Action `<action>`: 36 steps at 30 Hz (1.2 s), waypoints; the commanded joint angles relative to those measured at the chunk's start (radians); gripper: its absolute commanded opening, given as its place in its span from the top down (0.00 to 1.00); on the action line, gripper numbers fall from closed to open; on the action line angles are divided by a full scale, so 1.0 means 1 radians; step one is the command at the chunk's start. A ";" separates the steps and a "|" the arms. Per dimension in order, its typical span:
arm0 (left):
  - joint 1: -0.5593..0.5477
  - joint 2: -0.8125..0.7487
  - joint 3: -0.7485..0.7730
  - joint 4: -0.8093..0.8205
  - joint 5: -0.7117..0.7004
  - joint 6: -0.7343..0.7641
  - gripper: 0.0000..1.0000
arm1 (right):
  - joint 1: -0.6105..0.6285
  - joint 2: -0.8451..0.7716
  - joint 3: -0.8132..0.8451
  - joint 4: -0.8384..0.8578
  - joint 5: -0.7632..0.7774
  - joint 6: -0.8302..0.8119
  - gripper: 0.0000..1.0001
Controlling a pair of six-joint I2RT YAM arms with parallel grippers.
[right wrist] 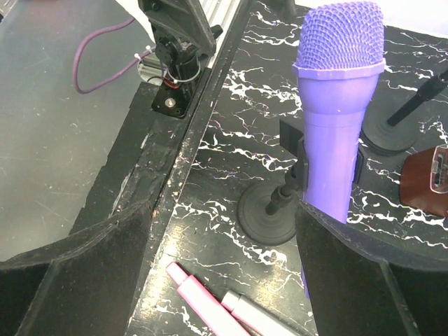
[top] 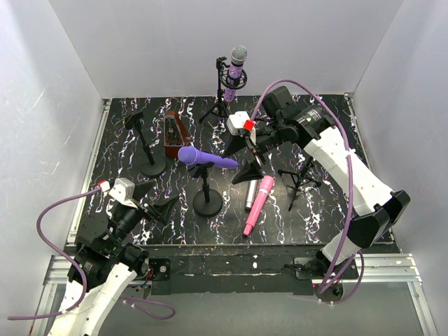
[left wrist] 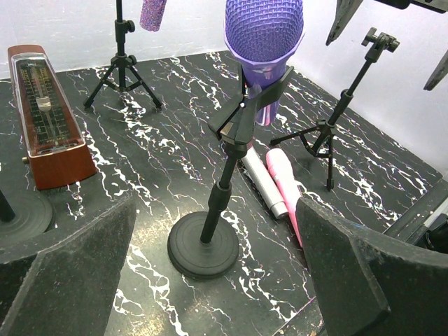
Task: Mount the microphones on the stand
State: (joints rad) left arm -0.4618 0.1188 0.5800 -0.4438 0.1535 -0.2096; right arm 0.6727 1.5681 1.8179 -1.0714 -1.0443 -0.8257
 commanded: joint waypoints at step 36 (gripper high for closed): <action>0.002 0.012 -0.009 0.001 0.004 0.013 0.02 | 0.088 0.150 0.182 0.238 0.180 0.304 0.10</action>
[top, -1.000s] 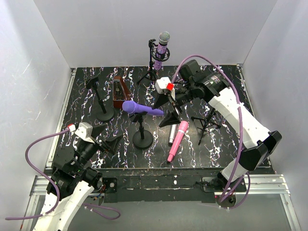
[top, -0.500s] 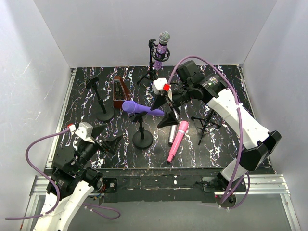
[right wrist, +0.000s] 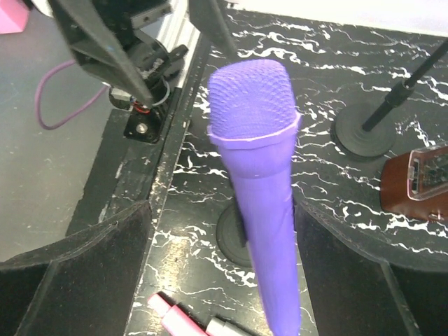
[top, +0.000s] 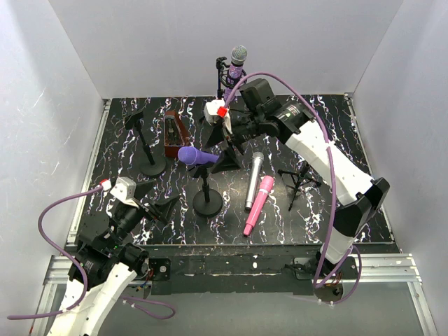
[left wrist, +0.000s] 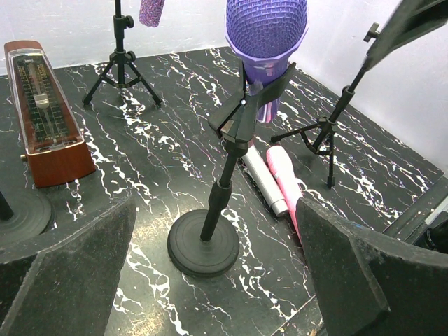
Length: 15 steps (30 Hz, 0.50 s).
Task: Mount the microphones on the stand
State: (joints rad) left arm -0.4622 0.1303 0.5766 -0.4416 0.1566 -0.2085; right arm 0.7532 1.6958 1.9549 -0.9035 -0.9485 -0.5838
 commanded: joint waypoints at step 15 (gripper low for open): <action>0.002 -0.001 -0.006 0.000 0.003 0.014 0.02 | 0.023 0.057 -0.033 0.063 0.033 0.012 0.12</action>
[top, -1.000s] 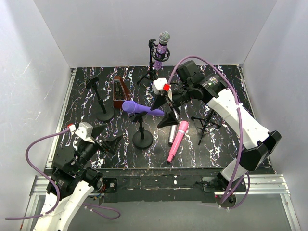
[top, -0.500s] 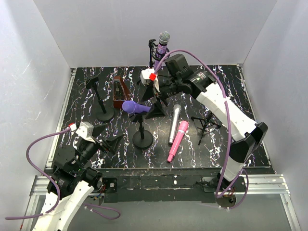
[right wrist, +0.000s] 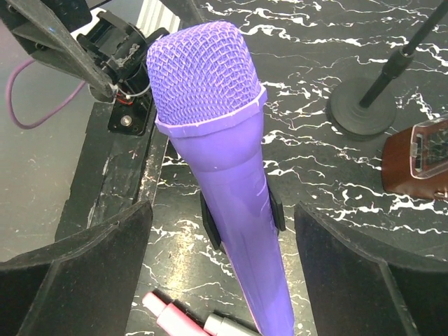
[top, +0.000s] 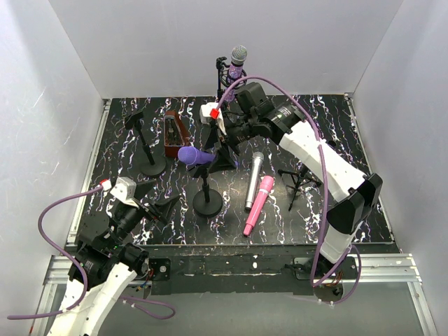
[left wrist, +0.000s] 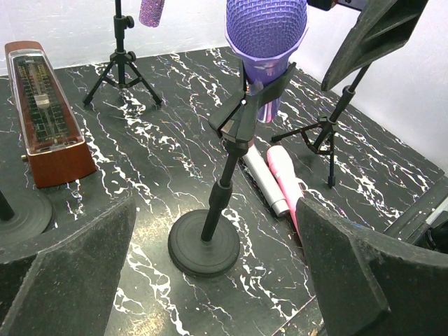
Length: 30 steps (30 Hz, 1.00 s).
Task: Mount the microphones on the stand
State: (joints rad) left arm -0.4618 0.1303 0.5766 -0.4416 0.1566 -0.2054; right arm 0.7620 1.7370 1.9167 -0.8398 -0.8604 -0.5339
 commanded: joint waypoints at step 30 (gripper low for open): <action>0.002 0.000 -0.007 0.003 0.009 0.009 0.02 | -0.144 -0.048 -0.058 0.261 0.006 0.049 0.86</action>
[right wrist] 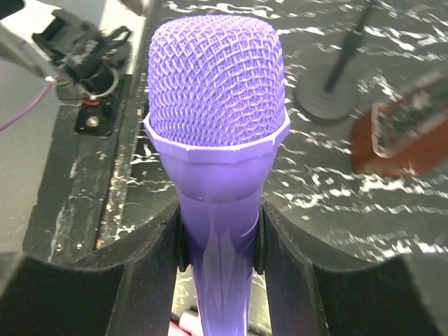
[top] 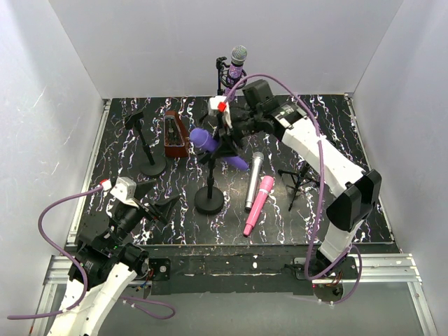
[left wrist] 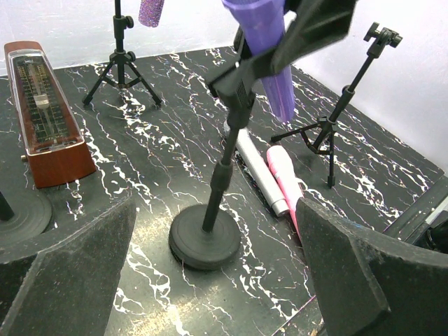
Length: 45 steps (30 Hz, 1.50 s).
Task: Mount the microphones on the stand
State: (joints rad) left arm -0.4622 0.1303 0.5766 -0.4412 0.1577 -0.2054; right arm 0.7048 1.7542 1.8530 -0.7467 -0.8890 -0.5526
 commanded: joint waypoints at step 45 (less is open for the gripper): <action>0.002 0.028 -0.006 0.002 0.016 0.011 0.02 | -0.364 0.150 0.086 0.515 0.403 0.278 0.84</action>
State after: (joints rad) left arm -0.4622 0.1463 0.5762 -0.4412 0.1665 -0.2050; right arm 0.3477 1.9182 1.9076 -0.2516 -0.3683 -0.2462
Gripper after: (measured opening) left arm 0.982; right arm 0.522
